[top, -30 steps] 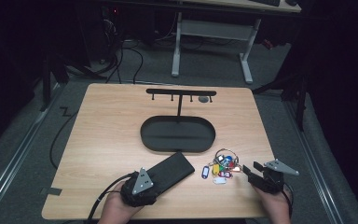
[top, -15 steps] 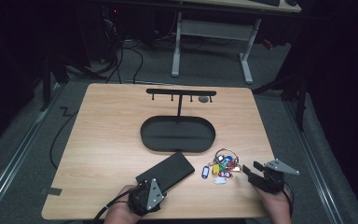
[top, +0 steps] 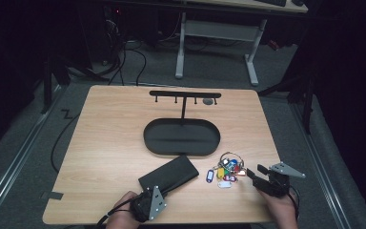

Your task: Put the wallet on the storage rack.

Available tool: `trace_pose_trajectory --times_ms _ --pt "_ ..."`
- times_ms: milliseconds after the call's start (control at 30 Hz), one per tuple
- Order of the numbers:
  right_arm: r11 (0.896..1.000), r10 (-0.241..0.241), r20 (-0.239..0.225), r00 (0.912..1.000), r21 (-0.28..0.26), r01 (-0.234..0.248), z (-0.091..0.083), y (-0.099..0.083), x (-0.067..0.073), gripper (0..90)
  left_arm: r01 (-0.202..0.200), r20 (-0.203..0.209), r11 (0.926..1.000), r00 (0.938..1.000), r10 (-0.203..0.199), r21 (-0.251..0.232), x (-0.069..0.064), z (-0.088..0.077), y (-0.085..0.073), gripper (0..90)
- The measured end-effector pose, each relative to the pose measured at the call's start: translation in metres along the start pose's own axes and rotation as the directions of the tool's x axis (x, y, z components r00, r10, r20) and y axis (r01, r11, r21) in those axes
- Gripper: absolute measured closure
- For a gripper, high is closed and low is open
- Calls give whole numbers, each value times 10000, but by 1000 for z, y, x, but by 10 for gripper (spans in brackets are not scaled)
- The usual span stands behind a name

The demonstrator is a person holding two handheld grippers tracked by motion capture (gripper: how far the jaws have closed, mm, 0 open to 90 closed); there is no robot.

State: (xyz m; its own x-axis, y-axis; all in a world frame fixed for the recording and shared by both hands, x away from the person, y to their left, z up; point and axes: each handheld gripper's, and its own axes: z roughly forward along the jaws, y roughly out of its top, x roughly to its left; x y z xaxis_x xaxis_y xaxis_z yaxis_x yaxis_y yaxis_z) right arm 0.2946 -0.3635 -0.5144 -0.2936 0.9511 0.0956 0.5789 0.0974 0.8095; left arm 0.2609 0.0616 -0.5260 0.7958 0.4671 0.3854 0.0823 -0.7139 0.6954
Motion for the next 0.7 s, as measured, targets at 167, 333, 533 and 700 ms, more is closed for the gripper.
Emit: trace_pose_trajectory --times_ms 167,333,533,700 --pt "10000 6 -50 10000 -70 -7 -3 0 2 450 -68 -149 10000 9999 67 -62 0 -3 2 800" --pt "9999 -35 -100 9999 -124 34 -4 0 1 450 619 -57 9965 9980 -624 -566 10 -12 2 818" --pt "9998 79 -83 9999 -194 -81 -4 1 0 450 1286 94 9850 9917 -1284 -1148 22 -24 1 826" --pt "9998 -28 -122 9999 -199 26 -4 0 1 450 1709 301 9739 9853 -1682 -1492 28 -30 3 829"
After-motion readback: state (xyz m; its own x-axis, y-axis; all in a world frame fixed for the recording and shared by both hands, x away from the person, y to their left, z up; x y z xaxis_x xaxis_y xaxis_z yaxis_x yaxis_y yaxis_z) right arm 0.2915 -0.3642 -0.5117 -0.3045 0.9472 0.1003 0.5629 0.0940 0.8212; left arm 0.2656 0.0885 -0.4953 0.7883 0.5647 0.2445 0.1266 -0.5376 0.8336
